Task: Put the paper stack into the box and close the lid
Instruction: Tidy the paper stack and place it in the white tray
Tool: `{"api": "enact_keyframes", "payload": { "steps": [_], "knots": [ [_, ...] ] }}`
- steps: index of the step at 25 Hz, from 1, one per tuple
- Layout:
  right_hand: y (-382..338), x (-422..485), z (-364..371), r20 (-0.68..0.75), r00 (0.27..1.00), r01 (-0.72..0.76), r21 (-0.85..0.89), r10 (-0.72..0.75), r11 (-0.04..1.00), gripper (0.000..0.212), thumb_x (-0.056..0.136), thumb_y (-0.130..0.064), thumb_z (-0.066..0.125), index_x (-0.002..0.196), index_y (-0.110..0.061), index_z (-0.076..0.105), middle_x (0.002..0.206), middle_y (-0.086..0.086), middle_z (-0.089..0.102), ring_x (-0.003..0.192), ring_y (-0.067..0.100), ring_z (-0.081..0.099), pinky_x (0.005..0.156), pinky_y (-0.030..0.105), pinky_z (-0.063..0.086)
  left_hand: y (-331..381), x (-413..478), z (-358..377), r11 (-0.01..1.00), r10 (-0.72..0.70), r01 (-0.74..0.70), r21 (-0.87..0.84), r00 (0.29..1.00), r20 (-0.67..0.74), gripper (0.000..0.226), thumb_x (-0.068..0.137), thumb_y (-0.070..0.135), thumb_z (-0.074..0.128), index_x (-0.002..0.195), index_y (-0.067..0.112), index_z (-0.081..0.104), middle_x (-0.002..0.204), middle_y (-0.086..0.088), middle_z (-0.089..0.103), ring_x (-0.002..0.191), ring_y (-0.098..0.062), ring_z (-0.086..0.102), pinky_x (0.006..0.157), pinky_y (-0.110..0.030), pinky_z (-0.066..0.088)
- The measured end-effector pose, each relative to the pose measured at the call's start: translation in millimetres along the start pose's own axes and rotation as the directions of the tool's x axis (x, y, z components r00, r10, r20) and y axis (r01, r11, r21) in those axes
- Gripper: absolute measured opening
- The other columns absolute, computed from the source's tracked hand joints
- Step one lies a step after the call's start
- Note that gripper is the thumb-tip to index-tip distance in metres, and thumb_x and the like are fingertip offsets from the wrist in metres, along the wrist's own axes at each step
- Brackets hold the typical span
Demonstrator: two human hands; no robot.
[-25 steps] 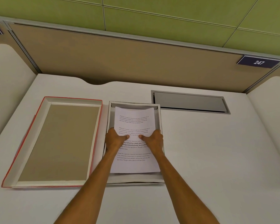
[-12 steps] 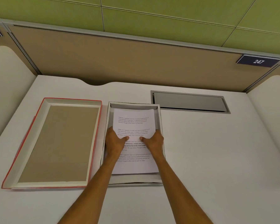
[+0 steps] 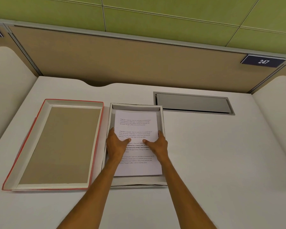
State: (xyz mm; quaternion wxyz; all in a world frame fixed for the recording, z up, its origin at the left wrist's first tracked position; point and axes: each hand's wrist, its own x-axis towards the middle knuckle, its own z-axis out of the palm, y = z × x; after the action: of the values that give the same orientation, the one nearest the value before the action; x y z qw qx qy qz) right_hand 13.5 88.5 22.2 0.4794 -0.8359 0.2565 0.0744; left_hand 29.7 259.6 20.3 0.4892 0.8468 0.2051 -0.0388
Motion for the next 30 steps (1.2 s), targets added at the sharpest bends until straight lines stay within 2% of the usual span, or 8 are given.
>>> {"api": "enact_keyframes", "payload": {
  "steps": [8, 12, 15, 22, 26, 28, 29, 30],
  "knots": [
    [8, -1, -3, 0.048, 0.999, -0.026, 0.052, 0.023, 0.998, 0.092, 0.073, -0.043, 0.081, 0.145, -0.014, 0.032, 0.147, 0.008, 0.047, 0.129, 0.029, 0.052, 0.105, 0.049, 0.047, -5, 5, -12, 0.997, -0.069, 0.065, 0.029, 0.990, 0.124, 0.096, 0.068, 0.032, 0.088, 0.144, 0.005, 0.037, 0.142, -0.015, 0.055, 0.128, -0.036, 0.055, 0.103, -0.054, 0.049],
    [8, -1, -3, 0.055, 0.997, -0.054, 0.158, 0.045, 0.986, 0.097, 0.070, -0.043, 0.084, 0.146, -0.014, 0.032, 0.146, 0.007, 0.048, 0.130, 0.028, 0.051, 0.106, 0.047, 0.046, -4, 5, -20, 0.997, -0.074, 0.078, -0.023, 0.984, 0.162, 0.077, 0.066, 0.030, 0.089, 0.129, 0.008, 0.050, 0.130, -0.012, 0.064, 0.115, -0.030, 0.063, 0.096, -0.049, 0.055],
    [8, -2, 0, 0.045, 0.997, -0.062, 0.152, 0.056, 0.986, 0.102, 0.068, -0.045, 0.085, 0.148, -0.017, 0.030, 0.149, 0.006, 0.045, 0.133, 0.028, 0.047, 0.107, 0.048, 0.043, -2, 3, -22, 0.994, -0.082, 0.092, -0.053, 0.983, 0.162, 0.072, 0.065, 0.028, 0.090, 0.125, 0.010, 0.053, 0.127, -0.011, 0.066, 0.112, -0.029, 0.065, 0.095, -0.048, 0.056],
    [6, -3, 3, 0.021, 0.999, -0.046, 0.123, 0.044, 0.991, 0.102, 0.067, -0.048, 0.084, 0.148, -0.018, 0.029, 0.147, 0.005, 0.046, 0.131, 0.027, 0.049, 0.105, 0.044, 0.044, 3, -2, -21, 0.992, -0.115, 0.122, -0.036, 0.981, 0.158, 0.079, 0.069, 0.032, 0.088, 0.133, 0.011, 0.047, 0.133, -0.011, 0.062, 0.117, -0.031, 0.062, 0.098, -0.050, 0.054],
    [-3, -1, -7, 0.034, 0.999, 0.040, 0.093, -0.043, 0.995, 0.099, 0.070, -0.056, 0.078, 0.147, -0.017, 0.030, 0.150, 0.004, 0.045, 0.133, 0.025, 0.049, 0.100, 0.032, 0.044, 12, 2, -32, 0.987, -0.116, 0.138, -0.084, 0.967, 0.227, 0.080, 0.073, 0.032, 0.085, 0.137, 0.007, 0.044, 0.142, -0.012, 0.055, 0.126, -0.029, 0.056, 0.098, -0.037, 0.050],
    [-16, 6, -12, 0.019, 0.990, 0.134, 0.092, -0.137, 0.987, 0.097, 0.071, -0.059, 0.076, 0.147, -0.019, 0.032, 0.151, 0.001, 0.043, 0.134, 0.021, 0.046, 0.096, 0.024, 0.038, 20, -2, -44, 0.924, -0.211, 0.289, -0.250, 0.932, 0.296, 0.086, 0.074, 0.029, 0.085, 0.143, 0.001, 0.042, 0.143, -0.014, 0.055, 0.128, -0.030, 0.056, 0.102, -0.039, 0.048],
    [-23, 12, -15, 0.034, 0.984, 0.169, 0.090, -0.173, 0.981, 0.097, 0.071, -0.060, 0.075, 0.148, -0.019, 0.032, 0.153, 0.001, 0.041, 0.136, 0.019, 0.044, 0.100, 0.025, 0.036, 23, -7, -50, 0.812, -0.293, 0.443, -0.381, 0.873, 0.390, 0.081, 0.074, 0.027, 0.084, 0.139, -0.003, 0.046, 0.136, -0.018, 0.059, 0.121, -0.031, 0.061, 0.100, -0.041, 0.052],
    [-32, 19, -18, 0.069, 0.976, 0.204, 0.075, -0.209, 0.976, 0.095, 0.073, -0.059, 0.075, 0.149, -0.020, 0.033, 0.154, 0.001, 0.040, 0.138, 0.019, 0.042, 0.104, 0.028, 0.036, 24, -16, -55, 0.638, -0.356, 0.613, -0.466, 0.772, 0.527, 0.072, 0.076, 0.023, 0.082, 0.133, -0.007, 0.050, 0.128, -0.024, 0.063, 0.113, -0.034, 0.065, 0.094, -0.043, 0.056]
  ]
}}
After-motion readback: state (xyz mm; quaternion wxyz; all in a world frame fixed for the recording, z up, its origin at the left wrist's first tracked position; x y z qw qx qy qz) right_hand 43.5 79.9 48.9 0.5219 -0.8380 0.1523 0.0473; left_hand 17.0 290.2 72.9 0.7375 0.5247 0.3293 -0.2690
